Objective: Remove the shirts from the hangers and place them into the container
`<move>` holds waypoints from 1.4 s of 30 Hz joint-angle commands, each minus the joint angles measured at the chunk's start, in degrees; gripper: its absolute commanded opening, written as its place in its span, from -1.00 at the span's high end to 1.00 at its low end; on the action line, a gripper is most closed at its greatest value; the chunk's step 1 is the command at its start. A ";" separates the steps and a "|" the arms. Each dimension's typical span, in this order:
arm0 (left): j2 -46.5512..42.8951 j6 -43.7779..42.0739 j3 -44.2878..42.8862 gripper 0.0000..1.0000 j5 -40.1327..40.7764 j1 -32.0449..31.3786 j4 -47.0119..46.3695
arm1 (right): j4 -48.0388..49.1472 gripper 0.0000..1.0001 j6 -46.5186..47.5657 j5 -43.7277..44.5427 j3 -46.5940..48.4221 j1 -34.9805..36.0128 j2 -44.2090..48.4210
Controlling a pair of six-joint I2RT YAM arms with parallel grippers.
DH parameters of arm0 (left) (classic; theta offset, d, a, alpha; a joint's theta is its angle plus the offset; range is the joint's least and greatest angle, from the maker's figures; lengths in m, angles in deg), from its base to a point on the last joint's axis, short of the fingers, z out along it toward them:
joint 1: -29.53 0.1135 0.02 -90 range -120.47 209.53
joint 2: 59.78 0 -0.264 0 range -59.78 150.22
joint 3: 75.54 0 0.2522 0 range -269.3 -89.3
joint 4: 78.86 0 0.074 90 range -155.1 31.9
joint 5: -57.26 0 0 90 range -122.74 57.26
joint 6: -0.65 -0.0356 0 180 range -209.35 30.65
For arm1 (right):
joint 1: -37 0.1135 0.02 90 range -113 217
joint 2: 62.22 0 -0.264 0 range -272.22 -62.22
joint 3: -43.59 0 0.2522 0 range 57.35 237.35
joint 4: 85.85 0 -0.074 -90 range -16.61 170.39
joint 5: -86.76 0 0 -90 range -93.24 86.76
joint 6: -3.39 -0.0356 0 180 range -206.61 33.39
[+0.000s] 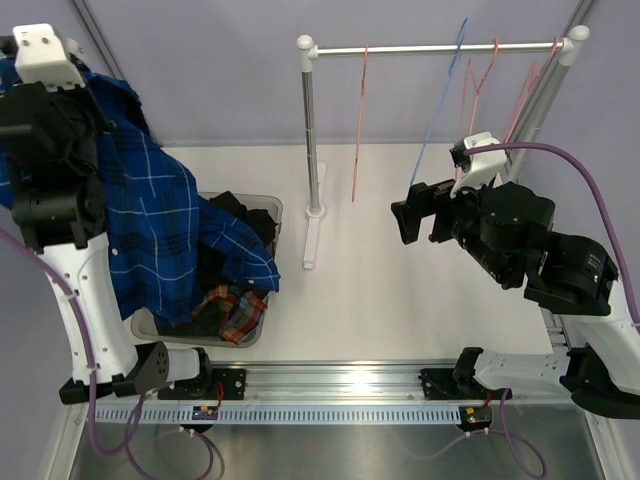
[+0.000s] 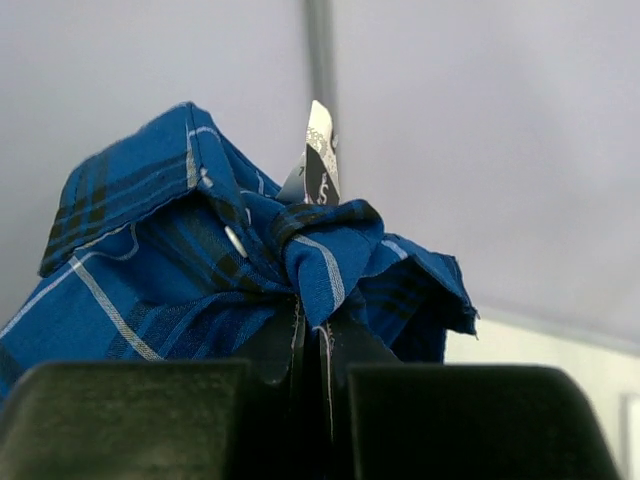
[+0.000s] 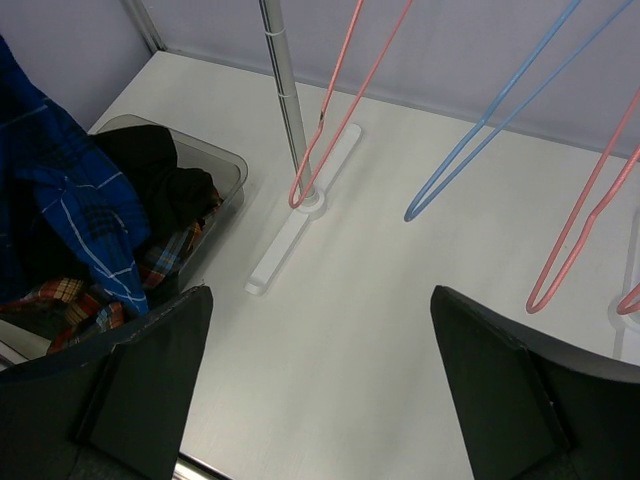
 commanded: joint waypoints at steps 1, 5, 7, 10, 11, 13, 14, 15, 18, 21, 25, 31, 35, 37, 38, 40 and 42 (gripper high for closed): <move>1.98 5.76 -0.32 1.00 -15.42 -0.01 -1.97 | 2.73 -0.99 0.68 -0.73 -1.46 0.39 0.63; 4.35 12.35 0.20 1.00 -30.64 -0.54 -1.88 | 2.99 -0.99 0.24 -0.56 -2.70 0.39 1.15; 4.36 14.21 0.90 1.00 -34.42 -2.03 -2.32 | 3.08 -0.99 -0.02 -0.55 -3.05 0.39 1.24; 2.95 18.95 4.76 1.00 -41.45 -2.30 -5.82 | 2.99 -0.99 -0.46 -0.64 -3.67 0.39 1.68; 2.25 21.66 6.08 1.00 -43.03 -2.30 -7.14 | 2.99 -0.99 -0.55 -0.56 -4.01 0.39 1.77; 0.67 26.67 10.21 1.00 -50.14 -2.30 -11.62 | 3.25 -0.99 -0.81 -0.55 -4.28 0.48 2.38; 0.23 28.44 11.70 1.00 -52.34 -2.30 -13.29 | 3.25 -0.99 -0.99 -0.64 -4.46 0.39 2.91; -0.47 30.46 13.46 1.00 -54.37 -2.30 -17.05 | 3.34 -0.99 -1.16 -0.73 -4.54 0.39 3.09; -4.16 37.41 22.76 1.00 -58.60 -2.30 -24.45 | 3.43 -0.99 -1.52 -0.64 -4.98 0.39 3.88; -7.59 46.98 35.50 1.00 -63.94 -2.12 -37.45 | 3.52 -0.99 -1.95 -0.64 -5.69 0.48 4.84; -9.09 48.59 45.70 1.00 -63.09 -1.69 -37.39 | 3.17 -0.99 -2.57 -0.91 -6.48 0.39 5.81; -13.40 36.32 49.77 1.00 -52.12 -0.63 -16.88 | 3.17 -0.99 -2.83 -0.82 -7.27 0.48 7.74; -12.26 27.94 48.01 1.00 -38.59 -0.63 -2.10 | 3.87 -0.99 -2.75 -1.34 -7.53 0.39 8.18; -11.64 25.75 48.89 1.00 -32.08 -0.63 0.83 | 4.66 -0.99 -2.66 -1.70 -7.88 0.48 8.10; -11.64 25.30 49.50 1.00 -30.67 -0.63 2.06 | 4.92 -0.99 -2.75 -2.13 -7.97 0.57 7.92; -11.64 24.77 51.25 1.00 -26.63 -0.63 2.51 | 5.28 -0.99 -2.83 -2.57 -8.41 0.39 7.84; -11.21 24.15 51.97 1.00 -22.51 -0.72 4.27 | 5.45 -0.99 -3.01 -2.84 -8.50 0.48 7.75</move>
